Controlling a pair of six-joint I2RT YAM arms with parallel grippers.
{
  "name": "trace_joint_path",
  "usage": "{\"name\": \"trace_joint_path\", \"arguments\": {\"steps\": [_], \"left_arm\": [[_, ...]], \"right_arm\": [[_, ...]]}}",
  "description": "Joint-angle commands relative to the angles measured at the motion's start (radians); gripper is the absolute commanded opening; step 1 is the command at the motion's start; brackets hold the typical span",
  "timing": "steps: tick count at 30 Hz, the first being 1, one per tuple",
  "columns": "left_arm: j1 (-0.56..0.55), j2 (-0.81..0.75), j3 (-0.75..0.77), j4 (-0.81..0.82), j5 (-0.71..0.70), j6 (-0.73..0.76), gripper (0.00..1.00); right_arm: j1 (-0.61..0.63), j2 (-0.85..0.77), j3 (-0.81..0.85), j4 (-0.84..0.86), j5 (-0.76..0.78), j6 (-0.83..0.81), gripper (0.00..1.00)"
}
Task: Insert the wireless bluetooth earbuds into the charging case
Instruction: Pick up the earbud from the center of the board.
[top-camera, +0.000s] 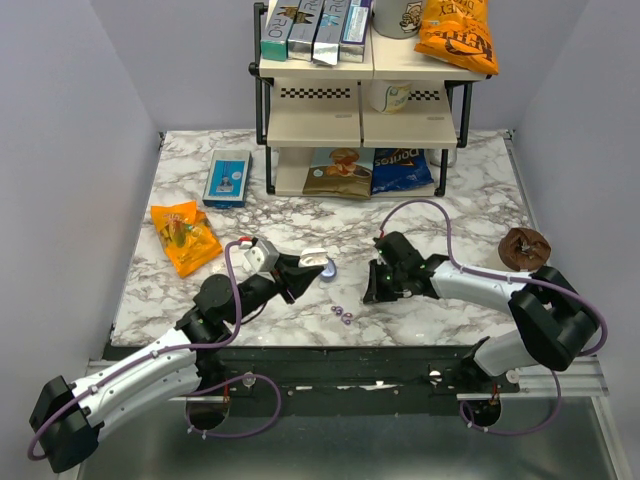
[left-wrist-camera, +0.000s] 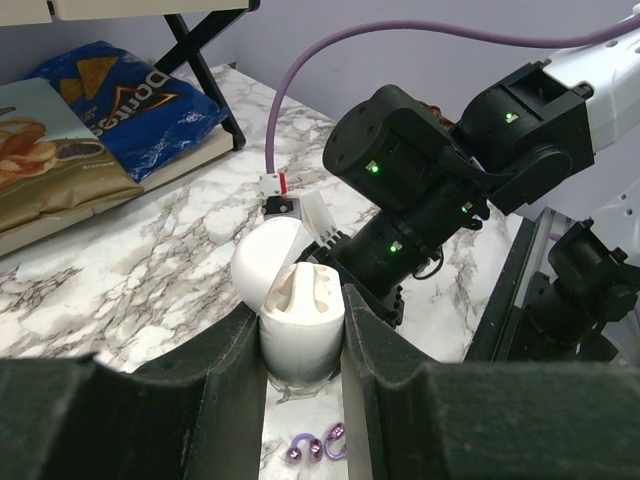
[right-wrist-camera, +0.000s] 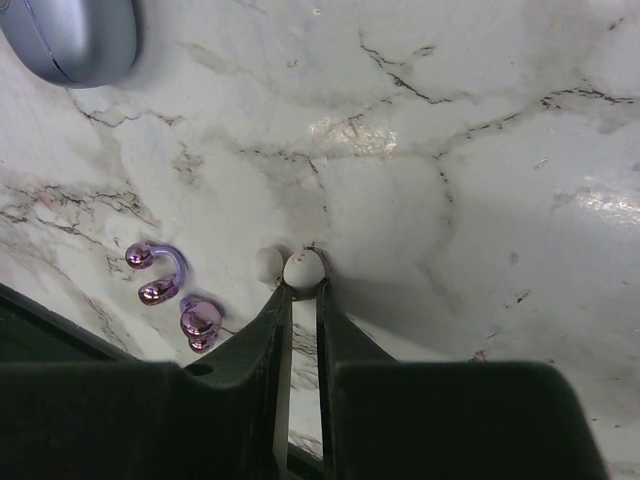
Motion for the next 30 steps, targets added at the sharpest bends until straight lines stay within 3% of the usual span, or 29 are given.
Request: {"name": "trace_joint_path", "arguments": {"steps": [1, 16, 25, 26, 28, 30], "left_arm": [[-0.003, 0.002, -0.006, 0.022, -0.014, -0.004, 0.0], [-0.005, 0.002, -0.001, 0.012, -0.016, -0.004, 0.0], [-0.006, -0.003, 0.002, 0.002, -0.013, -0.004, 0.0], [-0.006, -0.003, 0.004, 0.0, -0.014, -0.004, 0.0], [-0.006, -0.008, 0.004, -0.003, -0.013, -0.004, 0.0], [-0.008, -0.012, 0.004, -0.003, -0.017, -0.002, 0.0]], "right_arm": [[-0.006, -0.007, 0.029, -0.037, 0.058, -0.037, 0.01], [-0.006, -0.141, 0.04, -0.121, 0.188, -0.18, 0.01], [-0.006, -0.126, 0.029, -0.109, 0.185, -0.147, 0.01], [-0.006, -0.127, 0.031, -0.117, 0.188, -0.139, 0.03], [-0.006, -0.145, 0.028, -0.121, 0.2, -0.111, 0.25], [-0.006, -0.158, 0.014, -0.123, 0.197, -0.082, 0.35]]}}
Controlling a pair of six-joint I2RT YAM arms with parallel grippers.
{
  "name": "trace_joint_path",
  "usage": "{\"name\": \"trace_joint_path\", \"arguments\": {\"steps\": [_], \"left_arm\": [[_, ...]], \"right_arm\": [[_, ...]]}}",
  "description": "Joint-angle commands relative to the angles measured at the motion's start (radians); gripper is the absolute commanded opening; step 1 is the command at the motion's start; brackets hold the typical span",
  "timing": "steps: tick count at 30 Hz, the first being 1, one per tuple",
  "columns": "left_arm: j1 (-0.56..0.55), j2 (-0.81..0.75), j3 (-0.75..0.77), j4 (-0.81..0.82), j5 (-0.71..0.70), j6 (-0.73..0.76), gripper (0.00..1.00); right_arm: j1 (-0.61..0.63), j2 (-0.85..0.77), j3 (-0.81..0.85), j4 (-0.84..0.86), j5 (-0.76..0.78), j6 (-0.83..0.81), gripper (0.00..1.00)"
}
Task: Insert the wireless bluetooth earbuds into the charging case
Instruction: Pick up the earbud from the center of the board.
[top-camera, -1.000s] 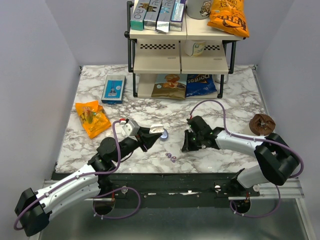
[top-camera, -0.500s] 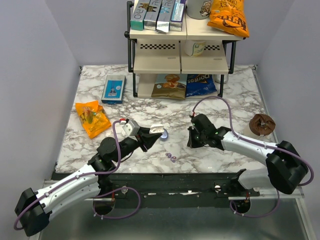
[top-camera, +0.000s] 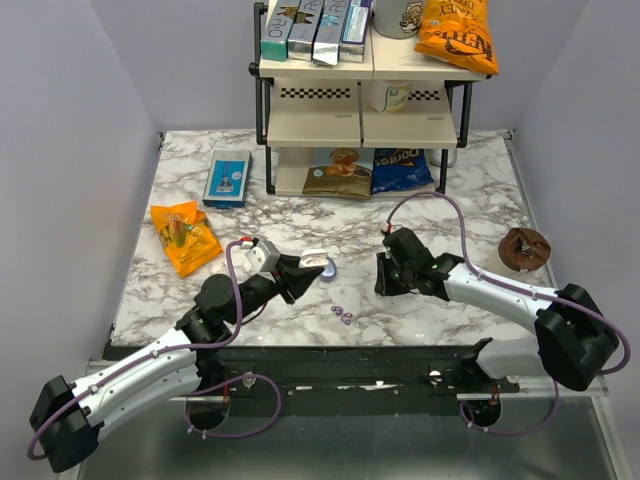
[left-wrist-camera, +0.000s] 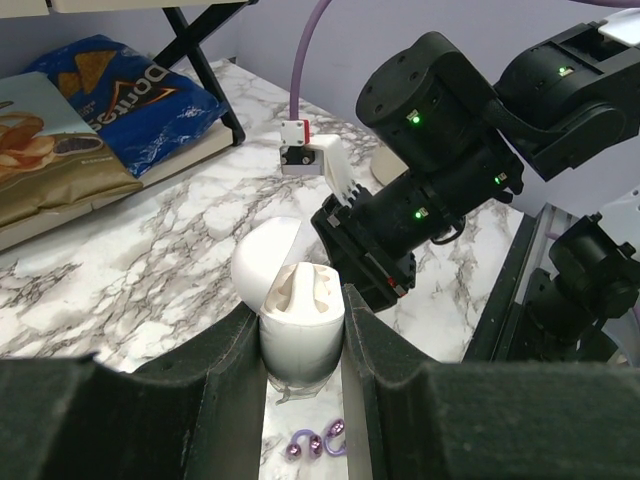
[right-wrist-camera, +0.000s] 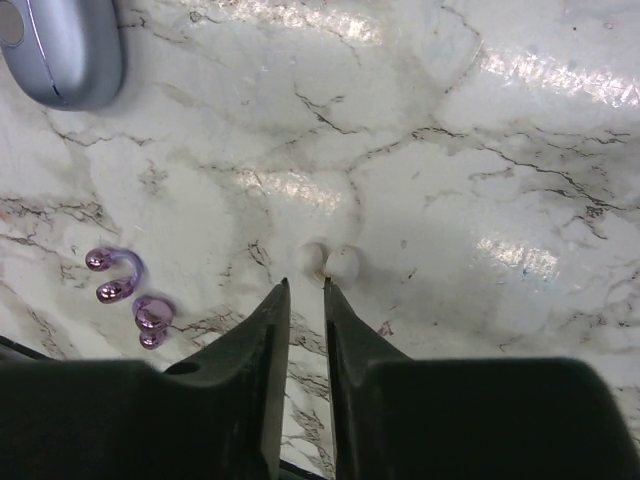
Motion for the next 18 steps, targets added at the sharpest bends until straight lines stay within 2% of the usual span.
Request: {"name": "trace_joint_path", "arguments": {"steps": [1, 7, 10, 18], "left_arm": [[-0.006, -0.014, 0.004, 0.004, -0.017, -0.004, 0.0], [-0.007, -0.022, 0.004, 0.005, -0.015, -0.007, 0.0], [-0.009, -0.027, 0.002, 0.004, -0.014, -0.01, 0.0], [-0.012, -0.044, -0.007, 0.002, -0.023, -0.01, 0.0]], "right_arm": [[-0.004, -0.035, -0.012, -0.022, 0.032, 0.089, 0.39], [-0.006, -0.053, -0.093, 0.019, 0.0, 0.285, 0.39], [-0.014, -0.027, -0.119, 0.038, 0.0, 0.333, 0.37], [-0.05, 0.012, -0.112, 0.067, -0.005, 0.315, 0.35]]}}
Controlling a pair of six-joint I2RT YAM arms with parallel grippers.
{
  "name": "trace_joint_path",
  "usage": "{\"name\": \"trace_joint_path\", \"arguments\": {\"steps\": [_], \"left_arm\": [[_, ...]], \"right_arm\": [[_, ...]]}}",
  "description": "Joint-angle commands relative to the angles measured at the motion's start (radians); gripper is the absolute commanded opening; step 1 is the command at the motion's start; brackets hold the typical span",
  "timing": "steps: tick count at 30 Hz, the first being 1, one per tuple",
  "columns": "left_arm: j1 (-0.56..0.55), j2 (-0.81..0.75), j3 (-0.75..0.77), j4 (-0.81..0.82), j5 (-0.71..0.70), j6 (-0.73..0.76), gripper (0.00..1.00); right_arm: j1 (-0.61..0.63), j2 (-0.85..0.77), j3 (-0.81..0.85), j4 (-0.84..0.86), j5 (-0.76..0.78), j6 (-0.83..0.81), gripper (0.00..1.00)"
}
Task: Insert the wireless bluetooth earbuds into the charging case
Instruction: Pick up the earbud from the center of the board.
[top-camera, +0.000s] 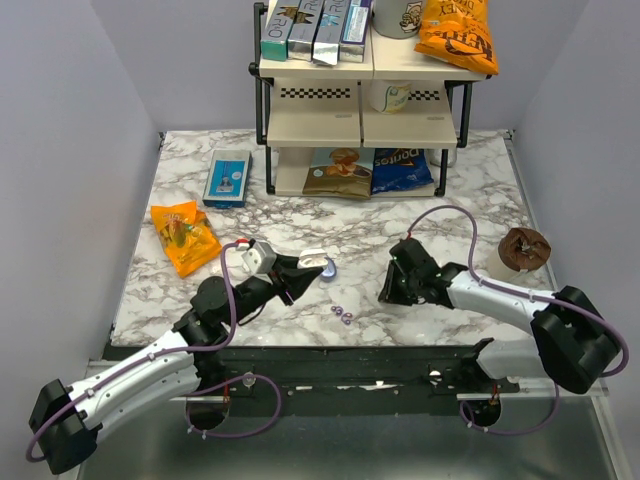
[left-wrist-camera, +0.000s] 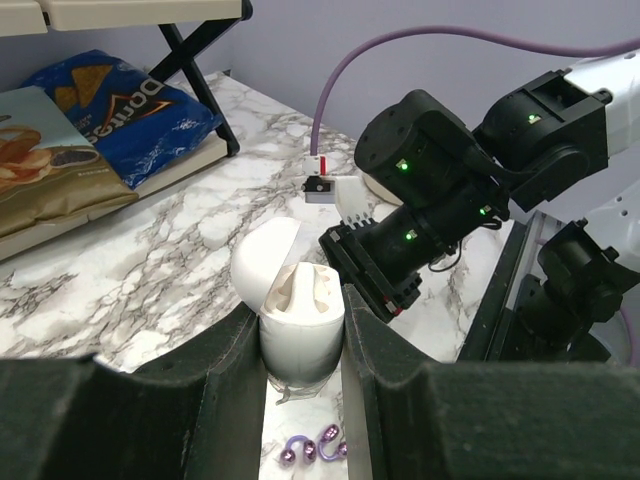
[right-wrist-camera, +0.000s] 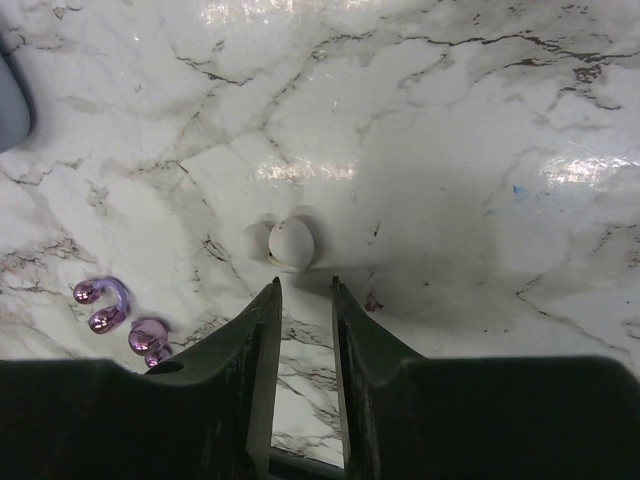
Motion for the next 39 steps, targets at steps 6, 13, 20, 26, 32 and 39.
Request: {"name": "trace_joint_path", "arguments": {"steps": [6, 13, 20, 26, 32, 39], "left_arm": [[-0.006, -0.007, -0.009, 0.013, -0.026, -0.003, 0.0], [-0.007, 0.001, -0.009, 0.013, -0.029, 0.0, 0.0], [-0.007, 0.004, -0.012, 0.016, -0.029, -0.002, 0.0], [-0.007, 0.004, -0.01, 0.013, -0.028, -0.003, 0.0], [-0.007, 0.007, 0.005, -0.008, -0.029, -0.002, 0.0], [-0.007, 0.039, 0.053, -0.059, -0.006, 0.001, 0.0]], "right_arm": [[-0.047, 0.058, 0.016, 0.048, -0.019, 0.001, 0.34], [-0.065, 0.087, 0.028, 0.061, -0.025, -0.034, 0.31], [-0.067, 0.117, 0.038, 0.064, -0.025, -0.068, 0.17], [-0.067, 0.085, 0.045, 0.035, -0.01, -0.103, 0.01], [-0.067, -0.089, 0.085, -0.05, 0.027, -0.223, 0.01], [-0.039, -0.27, 0.249, -0.189, -0.189, -0.511, 0.01]]}}
